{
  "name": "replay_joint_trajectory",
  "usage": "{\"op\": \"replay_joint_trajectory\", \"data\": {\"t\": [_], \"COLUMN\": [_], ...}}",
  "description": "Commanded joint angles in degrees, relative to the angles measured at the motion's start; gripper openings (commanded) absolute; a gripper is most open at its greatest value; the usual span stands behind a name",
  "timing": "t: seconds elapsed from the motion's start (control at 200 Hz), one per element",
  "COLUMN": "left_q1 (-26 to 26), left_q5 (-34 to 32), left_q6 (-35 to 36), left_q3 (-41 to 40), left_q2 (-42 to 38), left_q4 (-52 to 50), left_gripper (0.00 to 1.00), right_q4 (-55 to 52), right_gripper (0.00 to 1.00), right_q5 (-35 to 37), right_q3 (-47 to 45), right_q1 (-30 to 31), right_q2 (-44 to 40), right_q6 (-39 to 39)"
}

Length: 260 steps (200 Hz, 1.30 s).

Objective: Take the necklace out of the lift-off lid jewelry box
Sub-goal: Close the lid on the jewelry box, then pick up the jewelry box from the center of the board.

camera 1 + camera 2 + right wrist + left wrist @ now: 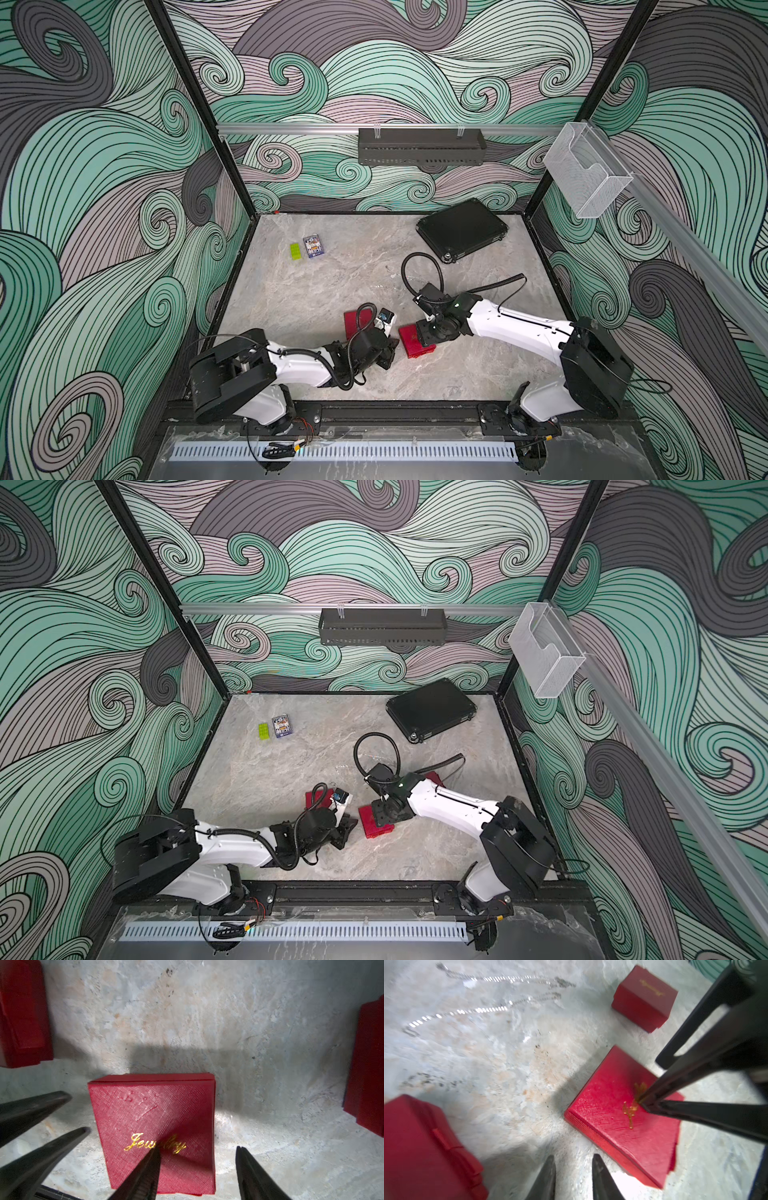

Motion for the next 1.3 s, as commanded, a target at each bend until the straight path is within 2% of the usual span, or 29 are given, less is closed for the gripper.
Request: {"op": "replay_joint_trajectory", "data": {"t": [0.0, 0.38, 0.405, 0.495, 0.535, 0.565, 0.63, 0.881, 1.296], "left_q1": [-0.36, 0.03, 0.14, 0.6, 0.92, 1.34, 2.4, 5.38, 7.08], "left_q5": [-2.87, -9.45, -9.65, -10.52, -10.87, -10.72, -9.76, -7.1, -4.97], "left_q6": [0.39, 1.23, 1.26, 1.32, 1.31, 1.17, 0.92, -0.17, 0.36], "left_q3": [0.27, 1.74, 1.97, 2.11, 2.01, 2.08, 2.51, 3.15, 2.54], "left_q2": [-4.91, -24.16, -25.15, -28.08, -29.33, -30.24, -31.97, -36.11, -36.22], "left_q4": [-5.73, -24.25, -25.6, -27.83, -28.39, -29.35, -31.34, -36.05, -36.17], "left_gripper": [0.3, 0.35, 0.36, 0.39, 0.44, 0.51, 0.61, 0.75, 0.78], "right_q4": [1.26, 2.76, 2.68, 1.72, 1.3, 1.02, 0.43, 0.07, 2.34], "right_gripper": [0.6, 0.6, 0.62, 0.87, 0.95, 0.99, 0.99, 0.99, 0.99], "right_q5": [-0.13, -0.15, -0.05, 0.36, 0.1, -0.32, -1.15, -2.48, 0.38], "right_q3": [-1.97, -3.53, -3.27, -1.83, -1.09, -0.51, 0.74, 2.87, 4.37], "right_q1": [-0.51, -0.69, -0.52, 0.74, 1.44, 1.99, 2.56, 4.0, 7.05], "right_q2": [1.12, 2.06, 1.51, -1.03, -2.08, -2.62, -2.83, 0.08, 5.37], "right_q6": [0.85, 0.5, -0.16, -3.02, -4.78, -6.18, -8.37, -8.88, -3.83]}}
